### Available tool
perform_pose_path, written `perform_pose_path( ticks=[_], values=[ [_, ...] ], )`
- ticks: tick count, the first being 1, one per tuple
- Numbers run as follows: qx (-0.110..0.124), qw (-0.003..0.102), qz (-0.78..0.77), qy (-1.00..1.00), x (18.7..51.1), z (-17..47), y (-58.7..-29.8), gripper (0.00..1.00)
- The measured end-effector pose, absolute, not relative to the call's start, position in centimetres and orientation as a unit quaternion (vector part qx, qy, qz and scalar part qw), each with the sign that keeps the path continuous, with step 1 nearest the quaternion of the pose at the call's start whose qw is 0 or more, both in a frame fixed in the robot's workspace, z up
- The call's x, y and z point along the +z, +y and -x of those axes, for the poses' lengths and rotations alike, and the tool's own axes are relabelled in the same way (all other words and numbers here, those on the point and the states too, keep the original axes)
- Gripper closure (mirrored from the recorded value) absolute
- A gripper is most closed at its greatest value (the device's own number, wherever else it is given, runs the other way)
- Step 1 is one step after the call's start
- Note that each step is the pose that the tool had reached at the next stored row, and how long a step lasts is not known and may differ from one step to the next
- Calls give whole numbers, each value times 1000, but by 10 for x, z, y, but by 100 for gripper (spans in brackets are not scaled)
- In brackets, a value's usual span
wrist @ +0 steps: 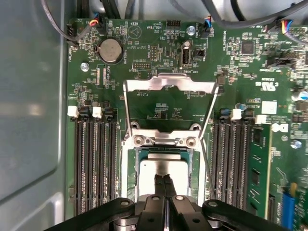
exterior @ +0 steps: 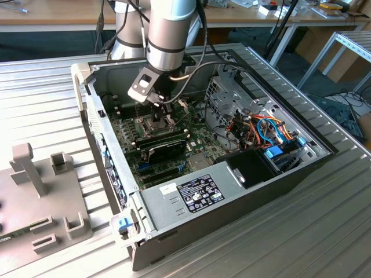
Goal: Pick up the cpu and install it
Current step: 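Place the cpu into insertion slot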
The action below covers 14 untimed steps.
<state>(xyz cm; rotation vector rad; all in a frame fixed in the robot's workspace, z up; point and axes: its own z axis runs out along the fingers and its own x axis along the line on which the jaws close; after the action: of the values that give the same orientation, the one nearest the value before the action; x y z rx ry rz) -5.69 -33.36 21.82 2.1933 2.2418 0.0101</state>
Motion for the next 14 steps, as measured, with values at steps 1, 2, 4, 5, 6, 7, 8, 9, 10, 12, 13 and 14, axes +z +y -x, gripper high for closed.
perform_pose_path(
  ticks=[1, 2, 4, 5, 6, 7, 8, 9, 10, 12, 13, 14],
  values=[
    [3, 3, -699, 715, 223, 57, -334, 89],
    [3, 3, -699, 715, 226, 57, -334, 89],
    [3, 3, -699, 715, 233, 57, -334, 89],
    [3, 3, -699, 715, 237, 57, -334, 89],
    [3, 3, -699, 715, 243, 57, -334, 89],
    [3, 3, -699, 715, 248, 57, -334, 89],
    [3, 3, -699, 715, 254, 57, -334, 89],
    [3, 3, -699, 715, 258, 57, -334, 89],
    [3, 3, -699, 715, 263, 57, -334, 89],
    [3, 3, -699, 715, 273, 57, -334, 89],
    [3, 3, -699, 715, 278, 57, -334, 89],
    [3, 3, -699, 715, 278, 57, -334, 89]
  ],
)
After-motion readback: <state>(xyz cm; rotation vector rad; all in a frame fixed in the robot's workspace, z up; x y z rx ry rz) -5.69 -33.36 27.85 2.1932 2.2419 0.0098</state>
